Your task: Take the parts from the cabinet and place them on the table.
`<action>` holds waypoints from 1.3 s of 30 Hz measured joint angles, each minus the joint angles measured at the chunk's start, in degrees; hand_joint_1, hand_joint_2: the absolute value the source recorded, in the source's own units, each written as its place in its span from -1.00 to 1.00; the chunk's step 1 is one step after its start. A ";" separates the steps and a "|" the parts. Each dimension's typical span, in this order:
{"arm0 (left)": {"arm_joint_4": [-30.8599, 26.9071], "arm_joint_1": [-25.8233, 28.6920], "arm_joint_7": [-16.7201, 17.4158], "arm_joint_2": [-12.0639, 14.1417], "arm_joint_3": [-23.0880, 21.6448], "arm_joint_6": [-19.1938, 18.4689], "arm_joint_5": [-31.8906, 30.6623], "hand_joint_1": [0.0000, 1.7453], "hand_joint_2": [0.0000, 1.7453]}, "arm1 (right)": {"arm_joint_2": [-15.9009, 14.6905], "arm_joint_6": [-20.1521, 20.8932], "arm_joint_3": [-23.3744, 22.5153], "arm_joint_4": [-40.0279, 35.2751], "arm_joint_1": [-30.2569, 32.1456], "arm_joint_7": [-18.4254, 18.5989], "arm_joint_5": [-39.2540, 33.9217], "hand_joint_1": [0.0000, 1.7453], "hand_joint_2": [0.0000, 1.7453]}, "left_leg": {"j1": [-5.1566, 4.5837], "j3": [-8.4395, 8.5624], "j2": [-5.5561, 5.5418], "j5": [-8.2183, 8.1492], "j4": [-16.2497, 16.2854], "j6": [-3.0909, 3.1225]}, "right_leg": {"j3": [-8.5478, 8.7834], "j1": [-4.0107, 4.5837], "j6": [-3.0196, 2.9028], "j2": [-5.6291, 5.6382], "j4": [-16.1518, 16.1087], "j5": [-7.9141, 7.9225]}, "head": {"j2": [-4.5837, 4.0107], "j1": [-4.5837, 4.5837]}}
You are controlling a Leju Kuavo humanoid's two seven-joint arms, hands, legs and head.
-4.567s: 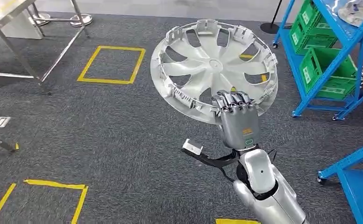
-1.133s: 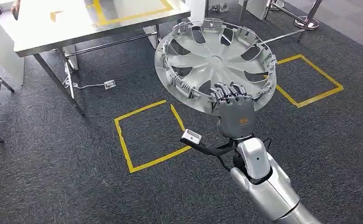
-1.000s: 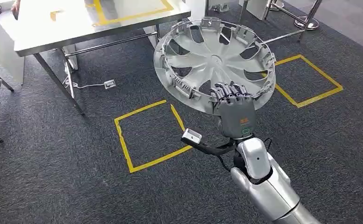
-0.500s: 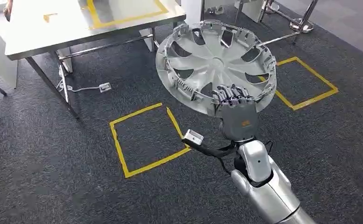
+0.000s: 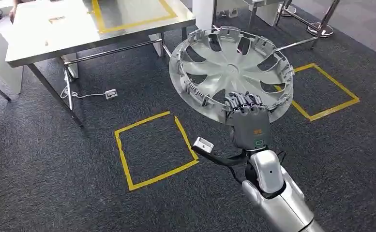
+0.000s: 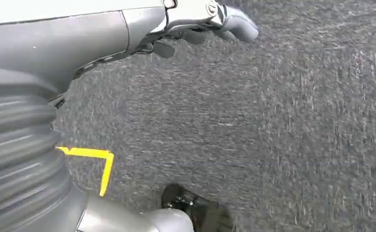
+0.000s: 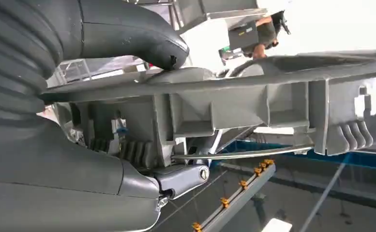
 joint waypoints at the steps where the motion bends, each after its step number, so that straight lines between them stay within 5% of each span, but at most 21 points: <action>1: 0.02 -0.12 0.09 -0.02 0.00 -0.13 -0.15 -1.00 1.00 | 0.00 0.02 -0.39 -0.50 0.31 0.00 0.04 1.00 1.00 | -0.06 -0.20 0.01 -0.38 0.13 -0.03 | -0.03 -0.01 0.30 -0.09 -0.34 0.06 | 0.00 0.13; 5: -0.09 0.00 -0.07 0.00 0.00 -0.31 -0.46 -1.00 1.00 | -0.13 0.74 -1.37 -2.29 1.43 -0.26 0.07 1.00 1.00 | 0.49 1.45 -0.81 -0.94 -1.45 1.26 | 0.79 -0.23 1.49 -0.01 0.32 -1.21 | 0.00 0.22; 8: -0.07 -0.28 -0.11 -0.07 0.00 -0.42 -0.33 -1.00 1.00 | -0.26 0.98 -1.79 -2.91 2.60 -0.52 0.72 1.00 1.00 | 0.33 2.12 -1.39 -1.65 -1.52 1.99 | -7.56 -0.18 1.73 0.81 13.57 -5.79 | 0.00 0.46; 9: -0.04 -0.17 -0.11 -0.09 0.00 -0.42 -0.26 -1.00 1.00 | -0.26 1.03 -1.99 -3.10 2.89 -0.52 0.87 1.00 1.00 | 0.27 2.46 -1.69 -1.97 -1.51 2.02 | -10.12 -0.14 1.77 0.84 16.63 -5.97 | 0.00 0.46; 10: -0.04 -0.09 -0.09 -0.09 0.00 -0.42 -0.22 -1.00 1.00 | -0.26 1.11 -2.05 -3.27 3.17 -0.41 0.94 1.00 1.00 | 0.25 2.95 -2.10 -2.29 -1.50 1.98 | -11.19 -0.12 1.73 0.85 16.76 -4.43 | 0.00 0.44; 12: -0.04 -0.13 -0.09 -0.11 0.00 -0.42 -0.17 -1.00 1.00 | -0.26 1.46 -2.14 -3.65 3.77 -0.15 1.38 1.00 1.00 | 0.24 4.14 -3.21 -3.04 -1.49 1.76 | -9.22 -0.08 1.36 1.18 9.30 2.27 | 0.00 0.48; 13: -0.04 -0.18 -0.09 -0.15 0.00 -0.42 -0.17 -1.00 1.00 | -0.26 1.62 -2.19 -3.82 3.91 0.00 1.46 1.00 1.00 | 0.22 4.69 -3.75 -3.39 -1.45 1.57 | -7.35 -0.06 1.04 1.94 4.04 5.65 | 0.00 0.50; 14: -0.04 -0.13 -0.09 -0.17 0.00 -0.42 -0.17 -1.00 1.00 | -0.28 1.68 -2.21 -3.91 3.93 0.13 1.55 1.00 1.00 | 0.30 4.66 -4.08 -3.73 -1.45 1.40 | -6.35 -0.06 0.65 3.80 0.32 7.01 | 0.00 0.53; 15: -0.02 -0.35 -0.09 -0.22 0.00 -0.42 -0.17 -1.00 1.00 | -0.28 1.68 -2.27 -4.04 4.01 0.22 1.62 1.00 1.00 | -0.08 4.50 -4.55 -3.94 -1.09 1.01 | -5.71 -0.13 0.44 4.73 -0.63 6.28 | 0.00 0.22; 18: 0.02 -0.04 0.00 -0.26 0.00 -0.42 -0.15 -1.00 1.00 | -0.31 1.75 -2.71 -4.92 4.12 0.37 1.90 1.00 1.00 | 0.54 4.32 -5.92 -3.77 -1.75 -0.12 | -5.47 0.35 -0.07 3.58 -0.77 5.94 | 0.00 0.31; 19: -0.04 -0.03 0.02 -0.13 0.00 -0.42 -0.15 -1.00 1.00 | -0.20 1.75 -2.71 -5.20 4.16 0.46 1.88 1.00 1.00 | 0.26 4.31 -5.85 -4.00 -1.71 -0.41 | -4.94 -0.25 -0.35 2.96 -1.39 6.08 | 0.00 0.33; 21: -0.02 -0.22 0.00 -0.22 0.00 -0.42 -0.15 -1.00 1.00 | -0.17 1.77 -2.77 -5.55 4.31 0.44 2.03 1.00 1.00 | 0.17 2.63 -2.33 -5.63 1.88 -1.03 | -4.04 -0.40 -1.08 1.94 -1.77 5.71 | 0.00 -0.31; 23: -0.02 -0.33 0.00 -0.22 0.00 -0.42 -0.15 -1.00 1.00 | -0.20 1.77 -3.10 -5.92 4.66 0.61 2.38 1.00 1.00 | 0.48 -2.47 -1.27 -9.11 11.01 -1.59 | -3.39 -0.38 -1.43 0.84 -1.76 5.16 | 0.00 -0.33; 24: -0.02 -0.19 0.00 -0.22 0.00 -0.44 -0.15 -1.00 1.00 | -0.20 1.77 -3.19 -6.01 4.79 0.61 2.49 1.00 1.00 | 0.60 -4.56 -1.16 -9.54 14.38 -1.83 | -3.08 -0.41 -1.39 0.39 -1.75 4.87 | 0.00 -0.41; 26: -0.04 -0.08 0.02 -0.20 0.00 -0.55 -0.15 -1.00 1.00 | -0.18 1.84 -3.32 -6.49 5.47 0.79 2.64 1.00 1.00 | 0.90 -4.96 -1.02 -6.93 13.40 -2.10 | -2.30 -0.57 -1.02 0.16 -1.74 4.28 | 0.00 -0.37; 29: -0.07 -0.09 0.04 -0.13 0.00 -0.59 -0.17 -1.00 1.00 | -0.18 1.94 -3.50 -7.50 5.78 0.79 2.73 1.00 1.00 | 1.19 0.84 -0.21 0.54 -0.39 -2.25 | -0.98 -0.92 0.03 -0.33 -1.60 3.11 | 0.00 -0.41; 30: 0.00 -0.20 0.18 -0.22 0.00 -0.63 -0.17 -1.00 1.00 | -0.17 1.94 -3.61 -7.82 5.83 0.79 2.73 1.00 1.00 | 0.76 1.76 -0.09 -0.65 -1.10 -2.13 | -1.11 -0.51 0.52 -0.29 -1.35 2.81 | 0.00 -0.70; 31: 0.00 -0.32 0.22 -0.24 0.00 -0.66 -0.17 -1.00 1.00 | -0.17 1.97 -3.67 -8.24 5.97 0.79 2.73 1.00 1.00 | 0.80 1.52 -0.16 -0.79 -1.11 -1.06 | -1.31 -0.34 0.84 -0.28 -1.40 2.82 | 0.00 -0.72; 35: -0.02 -0.22 0.31 -0.28 0.00 -0.79 -0.17 -1.00 1.00 | -0.18 2.27 -3.72 -9.40 6.35 0.59 2.73 1.00 1.00 | 0.85 2.08 -0.45 -1.19 -1.61 0.83 | -0.66 -0.77 2.11 -0.14 -1.41 2.07 | 0.00 -0.26; 36: -0.07 -0.31 0.26 -0.28 0.00 -0.79 -0.20 -1.00 1.00 | -0.17 2.38 -3.76 -9.55 6.35 0.59 2.71 1.00 1.00 | 0.85 2.22 -0.51 -1.34 -1.62 1.23 | -1.92 -0.75 2.03 0.25 1.24 0.71 | 0.00 -0.15; 39: -0.04 -0.36 0.28 -0.31 0.00 -0.85 -0.20 -1.00 1.00 | -0.20 2.56 -3.78 -9.59 6.69 0.52 2.75 1.00 1.00 | 0.50 2.45 -0.82 -1.75 -1.60 1.89 | -10.16 -0.37 2.01 0.73 15.56 -4.56 | 0.00 0.18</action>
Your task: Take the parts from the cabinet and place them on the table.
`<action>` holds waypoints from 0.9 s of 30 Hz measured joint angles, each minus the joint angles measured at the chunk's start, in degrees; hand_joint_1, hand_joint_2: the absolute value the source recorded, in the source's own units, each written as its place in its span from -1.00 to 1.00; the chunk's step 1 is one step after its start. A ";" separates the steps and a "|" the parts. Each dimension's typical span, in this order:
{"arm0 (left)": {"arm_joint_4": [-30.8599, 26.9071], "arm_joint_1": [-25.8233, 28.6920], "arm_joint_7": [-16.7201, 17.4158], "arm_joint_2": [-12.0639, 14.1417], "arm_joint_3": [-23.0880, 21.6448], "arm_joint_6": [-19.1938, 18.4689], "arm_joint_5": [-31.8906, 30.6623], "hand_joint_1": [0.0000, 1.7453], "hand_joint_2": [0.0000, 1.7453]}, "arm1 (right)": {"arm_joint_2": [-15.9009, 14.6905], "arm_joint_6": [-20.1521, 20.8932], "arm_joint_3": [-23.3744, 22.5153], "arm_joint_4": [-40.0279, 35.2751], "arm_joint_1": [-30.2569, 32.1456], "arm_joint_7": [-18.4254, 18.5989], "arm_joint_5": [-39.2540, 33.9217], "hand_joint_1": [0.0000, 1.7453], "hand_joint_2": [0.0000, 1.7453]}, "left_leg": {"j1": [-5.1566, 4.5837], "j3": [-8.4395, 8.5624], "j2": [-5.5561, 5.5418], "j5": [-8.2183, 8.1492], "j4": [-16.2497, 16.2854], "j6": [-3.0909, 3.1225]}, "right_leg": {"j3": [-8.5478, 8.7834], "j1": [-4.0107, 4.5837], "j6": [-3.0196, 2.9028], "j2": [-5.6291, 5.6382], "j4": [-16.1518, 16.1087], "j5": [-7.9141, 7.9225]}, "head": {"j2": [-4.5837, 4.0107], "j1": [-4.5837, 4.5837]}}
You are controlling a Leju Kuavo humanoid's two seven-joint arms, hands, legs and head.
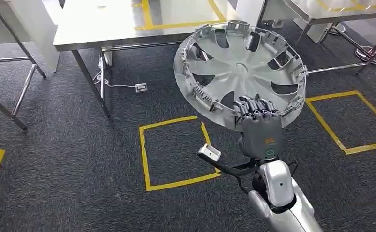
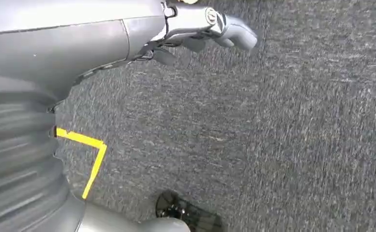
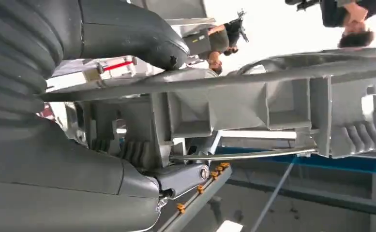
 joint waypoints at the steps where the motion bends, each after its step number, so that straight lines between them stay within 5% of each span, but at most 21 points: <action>1: 0.02 0.05 0.02 0.00 0.00 0.00 0.00 -1.00 1.00 | 0.02 0.02 0.00 0.00 0.09 0.00 0.00 1.00 1.00 | -0.15 0.22 -0.13 -0.16 0.00 0.10 | -1.52 0.10 -0.16 0.00 1.82 0.36 | 0.00 0.02; 3: 0.02 0.03 0.04 0.00 0.00 0.00 0.00 -1.00 1.00 | 0.02 0.28 0.00 0.00 0.30 -0.02 -0.02 1.00 1.00 | -0.34 0.93 -0.59 -0.56 0.00 0.10 | -0.31 0.37 -0.79 0.01 -2.92 5.07 | 0.00 0.02; 5: 0.00 -0.02 0.04 -0.04 0.00 -0.06 0.00 -1.00 1.00 | 0.00 0.35 -0.15 -0.02 0.40 -0.02 -0.07 1.00 1.00 | -0.49 1.74 -0.92 -1.05 0.00 -0.09 | 4.25 0.81 -1.90 0.16 -13.84 10.96 | 0.00 0.07; 6: 0.02 -0.03 0.04 -0.20 0.00 -0.07 0.00 -1.00 1.00 | 0.02 0.33 -0.28 -0.02 0.40 -0.02 -0.04 1.00 1.00 | -0.71 1.71 -1.04 -1.30 0.13 -0.34 | 5.17 1.19 -2.59 0.25 -16.08 10.56 | 0.00 -0.02; 9: 0.04 0.13 0.15 -0.24 0.00 -0.09 0.00 -1.00 1.00 | 0.02 0.33 -0.50 -0.28 0.42 -0.02 -0.02 1.00 1.00 | -0.56 1.68 -1.12 -1.51 -0.13 -1.45 | 5.10 1.62 -2.80 0.21 -16.56 10.30 | 0.00 0.09; 12: -0.04 -0.01 0.11 -0.17 0.00 -0.15 -0.20 -1.00 1.00 | 0.22 0.39 -0.72 -0.52 0.49 -0.07 -0.04 1.00 1.00 | -0.80 1.22 -0.69 -3.04 2.01 -2.42 | 6.56 0.64 -3.63 0.07 -17.63 10.44 | 0.00 -0.20; 15: -0.04 -0.05 0.44 -0.11 0.00 -0.57 -0.28 -1.00 1.00 | 0.50 0.79 -1.09 -0.52 0.41 -0.37 0.00 1.00 1.00 | -0.30 -5.79 -0.40 -8.60 15.28 -3.27 | 7.10 0.59 -4.13 -0.08 -17.60 9.93 | 0.00 -0.39; 17: -0.04 -0.04 0.72 -0.04 0.00 -0.61 -0.28 -1.00 1.00 | 0.68 1.18 -1.11 -0.52 0.44 -0.68 0.00 1.00 1.00 | -0.06 -7.50 -0.33 -7.26 17.07 -3.57 | 7.65 0.52 -3.96 -0.01 -17.59 9.47 | 0.00 -0.39; 20: -0.07 -0.16 0.74 0.11 0.00 -0.61 -0.31 -1.00 1.00 | 0.94 1.35 -1.16 -0.52 0.39 -0.81 -0.02 1.00 1.00 | 0.16 -1.71 0.08 0.84 3.75 -3.61 | 9.11 0.25 -3.22 0.03 -17.51 8.47 | 0.00 -0.39; 21: -0.04 -0.13 0.76 0.09 0.00 -0.61 -0.31 -1.00 1.00 | 0.98 1.33 -1.20 -0.52 0.35 -0.79 0.00 1.00 1.00 | 0.13 -0.01 0.32 0.93 0.39 -3.57 | 9.25 0.43 -2.70 0.01 -17.43 8.05 | 0.00 -0.44; 27: -0.09 -0.29 0.81 0.13 0.00 -0.68 -0.31 -1.00 1.00 | 1.05 1.38 -1.29 -0.66 -0.23 -0.96 0.06 1.00 1.00 | 0.01 0.80 -0.06 0.43 -0.79 -0.48 | 8.79 0.31 -0.78 0.12 -15.97 6.82 | 0.00 -0.24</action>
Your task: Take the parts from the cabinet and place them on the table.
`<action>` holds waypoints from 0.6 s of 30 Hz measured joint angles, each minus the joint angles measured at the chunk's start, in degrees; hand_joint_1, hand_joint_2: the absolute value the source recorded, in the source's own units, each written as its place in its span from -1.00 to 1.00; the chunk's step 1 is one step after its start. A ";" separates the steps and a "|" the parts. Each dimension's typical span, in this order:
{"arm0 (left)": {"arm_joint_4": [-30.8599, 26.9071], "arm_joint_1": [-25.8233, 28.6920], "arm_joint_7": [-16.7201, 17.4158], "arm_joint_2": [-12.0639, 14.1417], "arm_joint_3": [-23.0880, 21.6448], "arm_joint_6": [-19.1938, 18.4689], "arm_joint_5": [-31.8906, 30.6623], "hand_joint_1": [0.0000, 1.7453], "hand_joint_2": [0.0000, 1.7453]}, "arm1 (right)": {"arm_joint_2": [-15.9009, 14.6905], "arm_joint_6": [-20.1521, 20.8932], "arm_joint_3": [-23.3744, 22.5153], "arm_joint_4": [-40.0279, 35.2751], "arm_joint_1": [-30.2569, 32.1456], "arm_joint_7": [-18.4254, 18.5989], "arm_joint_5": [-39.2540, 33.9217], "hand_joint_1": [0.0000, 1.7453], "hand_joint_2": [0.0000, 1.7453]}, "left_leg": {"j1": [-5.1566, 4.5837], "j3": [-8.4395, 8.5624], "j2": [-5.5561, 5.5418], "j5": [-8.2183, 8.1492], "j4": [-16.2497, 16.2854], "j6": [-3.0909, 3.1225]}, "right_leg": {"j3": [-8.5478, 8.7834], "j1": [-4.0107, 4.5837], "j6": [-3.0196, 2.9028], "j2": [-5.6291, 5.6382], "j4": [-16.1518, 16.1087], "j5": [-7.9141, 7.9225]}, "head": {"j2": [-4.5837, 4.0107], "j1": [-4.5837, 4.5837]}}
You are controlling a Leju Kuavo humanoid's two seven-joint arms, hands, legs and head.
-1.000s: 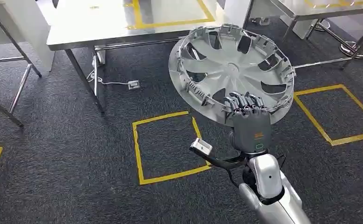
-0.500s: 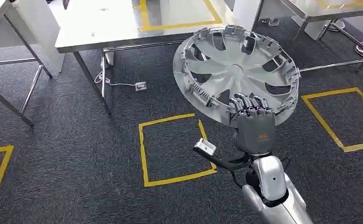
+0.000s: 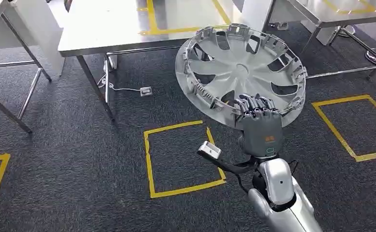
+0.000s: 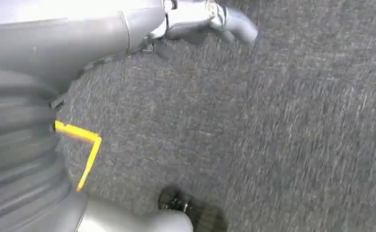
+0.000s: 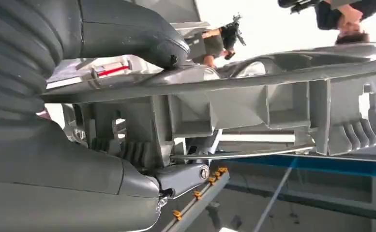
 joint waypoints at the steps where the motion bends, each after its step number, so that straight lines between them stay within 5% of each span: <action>1: -0.02 -0.12 0.00 0.00 0.00 0.00 0.00 -1.00 1.00 | 0.04 0.07 0.00 0.00 -0.10 -0.07 0.00 1.00 1.00 | 0.00 0.07 -0.01 -0.14 0.01 0.29 | -1.88 0.03 0.08 0.00 3.55 -1.61 | 0.00 0.11; 3: 0.00 -0.13 0.00 -0.04 0.00 0.00 0.00 -1.00 1.00 | 0.07 0.09 0.00 0.00 -0.12 -0.17 0.15 1.00 1.00 | -0.18 0.22 -0.05 -0.49 0.05 0.67 | -7.56 0.04 0.33 0.06 13.30 -5.28 | 0.00 0.22; 5: 0.02 -0.07 0.02 -0.02 0.00 0.00 0.00 -1.00 1.00 | 0.07 0.15 0.00 0.00 -0.11 -0.22 0.18 1.00 1.00 | -0.29 0.68 -0.13 -0.94 0.12 0.68 | -10.73 0.05 0.24 0.09 17.00 -4.62 | 0.00 0.20; 6: 0.02 -0.09 0.02 -0.02 0.00 0.00 0.00 -1.00 1.00 | 0.07 0.24 0.00 0.00 -0.11 -0.35 0.18 1.00 1.00 | -0.30 1.11 -0.29 -1.27 0.18 0.61 | -10.06 0.05 0.07 0.09 14.39 -2.11 | 0.00 0.22; 8: 0.02 -0.11 0.00 -0.09 0.00 0.00 0.15 -1.00 1.00 | 0.07 0.33 -0.02 0.00 -0.15 -0.41 0.18 1.00 1.00 | -0.31 2.14 -0.54 -1.99 0.27 0.34 | -5.79 0.18 -0.53 0.10 4.15 4.02 | 0.00 0.24; 9: 0.02 -0.05 -0.02 -0.15 0.00 0.00 0.26 -1.00 1.00 | 0.07 0.33 -0.07 0.00 -0.26 -0.46 0.22 1.00 1.00 | -0.30 2.30 -0.55 -2.32 0.25 0.14 | -4.18 0.34 -0.98 0.09 -0.13 5.54 | 0.00 0.28; 13: 0.07 0.11 -0.02 -0.31 0.11 0.04 0.88 -1.00 1.00 | 0.09 0.39 -0.11 -0.02 -1.05 -1.27 0.37 1.00 1.00 | -0.45 2.64 -0.58 -2.90 -0.22 -1.26 | -3.44 0.99 -1.89 0.26 -1.06 4.02 | 0.00 0.26; 15: -0.02 0.06 0.00 -0.31 0.17 0.09 1.05 -1.00 1.00 | 0.28 0.63 -0.11 0.02 -1.46 -2.01 -0.24 1.00 1.00 | -0.51 2.67 -0.44 -3.52 0.79 -1.90 | -2.27 0.24 -2.41 0.30 -2.01 3.98 | 0.00 0.26; 16: -0.02 0.02 -0.05 -0.35 0.17 0.09 1.05 -1.00 1.00 | 0.28 0.72 -0.13 0.19 -1.97 -2.21 -0.61 1.00 1.00 | -0.56 1.31 -0.30 -4.74 3.57 -2.09 | -1.82 0.14 -2.94 0.21 -2.04 3.64 | 0.00 -0.02; 18: 0.04 0.09 0.18 -0.37 0.17 0.09 1.05 -1.00 1.00 | 0.26 0.76 -0.22 0.81 -2.47 -2.82 -1.25 1.00 1.00 | -0.25 -4.44 -0.21 -8.24 13.37 -2.56 | -1.05 0.16 -3.20 0.11 -2.02 2.92 | 0.00 -0.09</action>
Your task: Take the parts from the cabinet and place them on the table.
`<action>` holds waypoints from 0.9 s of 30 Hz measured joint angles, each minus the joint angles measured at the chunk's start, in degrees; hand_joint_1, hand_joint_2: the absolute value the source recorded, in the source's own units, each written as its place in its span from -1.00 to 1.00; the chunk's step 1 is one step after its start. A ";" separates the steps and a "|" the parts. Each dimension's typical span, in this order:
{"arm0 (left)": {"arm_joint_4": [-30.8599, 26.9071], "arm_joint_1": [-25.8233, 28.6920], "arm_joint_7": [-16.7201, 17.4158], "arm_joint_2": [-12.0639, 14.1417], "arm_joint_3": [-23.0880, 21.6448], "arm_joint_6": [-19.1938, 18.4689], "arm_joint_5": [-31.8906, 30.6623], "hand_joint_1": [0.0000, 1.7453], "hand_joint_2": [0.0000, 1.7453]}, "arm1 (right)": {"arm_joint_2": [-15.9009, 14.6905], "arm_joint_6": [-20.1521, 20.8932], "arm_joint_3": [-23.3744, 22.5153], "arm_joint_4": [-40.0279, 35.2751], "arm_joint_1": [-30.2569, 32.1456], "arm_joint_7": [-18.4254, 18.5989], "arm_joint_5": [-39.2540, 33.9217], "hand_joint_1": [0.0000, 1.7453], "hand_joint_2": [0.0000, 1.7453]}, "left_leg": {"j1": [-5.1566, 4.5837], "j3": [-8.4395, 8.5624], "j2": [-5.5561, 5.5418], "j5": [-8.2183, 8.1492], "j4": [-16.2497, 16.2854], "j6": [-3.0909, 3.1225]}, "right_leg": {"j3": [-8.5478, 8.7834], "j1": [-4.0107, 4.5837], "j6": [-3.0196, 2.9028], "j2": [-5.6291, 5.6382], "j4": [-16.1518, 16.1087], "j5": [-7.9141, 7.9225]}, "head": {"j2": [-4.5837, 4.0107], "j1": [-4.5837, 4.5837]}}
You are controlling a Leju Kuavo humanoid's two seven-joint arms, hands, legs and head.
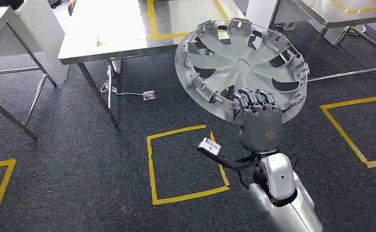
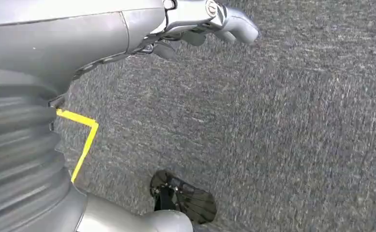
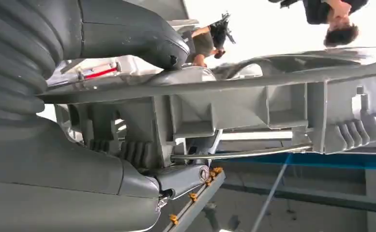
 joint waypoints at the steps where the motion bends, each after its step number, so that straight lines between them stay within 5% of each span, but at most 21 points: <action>1: 0.04 0.18 0.42 0.00 0.02 0.00 0.00 -1.00 1.00 | -0.02 0.00 -0.11 0.33 -0.12 -0.46 -0.39 1.00 1.00 | 0.03 -2.55 0.02 -0.69 3.77 -0.15 | 0.41 0.01 -0.02 0.03 0.04 -0.46 | 0.00 -0.02; 2: 0.09 0.36 0.59 0.00 0.02 0.00 -0.02 -1.00 1.00 | -0.09 0.00 -0.15 0.68 -0.20 -0.76 -0.79 1.00 1.00 | 0.07 -3.88 0.04 0.08 4.92 -0.21 | 0.93 -0.01 0.04 0.14 0.06 -0.88 | 0.00 -0.04; 7: 0.09 0.41 0.77 0.00 0.02 0.00 -0.04 -1.00 1.00 | -0.15 -0.02 -0.15 0.87 -0.21 -0.81 -0.92 1.00 1.00 | 0.09 -3.99 0.05 1.24 4.29 -0.22 | 1.34 -0.02 0.10 0.21 0.06 -1.21 | 0.00 -0.04; 8: 0.09 0.40 1.07 0.00 0.02 0.00 -0.15 -1.00 1.00 | -0.35 -0.11 -0.17 1.79 -0.41 -1.05 -1.49 1.00 1.00 | 0.16 0.72 0.33 11.02 -9.29 -0.01 | 4.02 -0.19 0.74 0.22 0.05 -3.15 | 0.00 -0.02; 9: 0.15 0.30 1.13 -0.18 0.04 -0.02 -0.17 -1.00 1.00 | -0.35 -0.41 -0.17 2.29 -0.97 -1.00 -1.55 1.00 1.00 | -0.12 2.59 0.34 9.56 -12.33 0.91 | 4.13 0.23 1.76 0.38 0.09 -4.33 | 0.00 -0.24; 12: 0.13 0.34 0.96 -0.26 0.29 -0.07 0.11 -1.00 1.00 | -0.35 -0.59 -0.17 2.47 -1.70 -0.85 -1.77 1.00 1.00 | -0.14 3.08 0.23 8.79 -12.74 2.15 | 5.09 0.12 2.52 0.42 0.14 -3.96 | 0.00 -0.04; 14: 0.02 0.33 0.76 -0.24 0.55 -0.07 0.20 -1.00 1.00 | -0.42 -0.61 -0.15 2.69 -2.30 -0.76 -2.03 1.00 1.00 | 0.06 4.40 0.14 8.08 -13.14 3.04 | 2.54 -0.02 2.95 0.30 5.06 -4.26 | 0.00 0.19; 16: 0.04 0.22 0.72 -0.26 0.72 -0.09 0.17 -1.00 1.00 | -0.46 -0.79 -0.17 3.10 -2.65 -0.76 -2.25 1.00 1.00 | -0.01 5.04 0.00 7.28 -13.16 3.34 | -3.49 0.02 3.23 0.33 13.48 -7.23 | 0.00 0.31; 18: 0.04 0.46 0.72 -0.24 0.94 -0.09 0.15 -1.00 1.00 | -0.46 -1.16 -0.17 3.39 -2.61 -0.79 -2.38 1.00 1.00 | -0.09 6.14 -0.20 6.21 -13.16 3.29 | -8.19 0.04 3.22 0.32 18.23 -9.57 | 0.00 0.33; 19: 0.04 0.52 0.72 -0.24 1.01 -0.09 0.15 -1.00 1.00 | -0.46 -1.22 -0.17 3.56 -2.59 -0.76 -2.60 1.00 1.00 | -0.11 7.01 -0.32 5.60 -13.16 3.21 | -9.00 0.04 3.19 0.32 17.37 -8.80 | 0.00 0.31; 21: 0.02 0.48 0.65 -0.22 1.11 -0.11 0.15 -1.00 1.00 | -0.50 -1.29 -0.17 3.85 -2.39 -0.76 -2.75 1.00 1.00 | -0.17 9.08 -0.53 4.17 -13.18 3.04 | -7.71 0.13 2.72 0.31 9.86 -3.59 | 0.00 0.39; 23: 0.11 0.71 0.44 -0.26 1.20 -0.15 0.13 -1.00 1.00 | -0.66 -1.82 -0.17 4.06 -1.92 -0.81 -2.86 1.00 1.00 | -0.19 9.88 -0.60 2.83 -13.30 2.80 | -6.42 0.62 1.52 0.00 1.24 5.55 | 0.00 0.44; 24: 0.15 0.57 0.41 -0.22 1.25 -0.18 0.13 -1.00 1.00 | -0.77 -2.12 -0.17 4.11 -1.73 -0.81 -2.91 1.00 1.00 | -0.41 10.68 -0.97 2.26 -13.16 2.25 | -6.61 1.04 1.54 0.07 1.56 3.17 | 0.00 0.35; 27: 0.11 0.52 0.37 -0.20 1.31 -0.17 0.09 -1.00 1.00 | -0.83 -2.38 -0.26 4.09 -1.71 -0.92 -3.12 1.00 1.00 | -0.47 12.32 -0.65 2.02 -13.55 1.04 | -5.02 0.97 0.68 0.28 0.83 3.34 | 0.00 0.41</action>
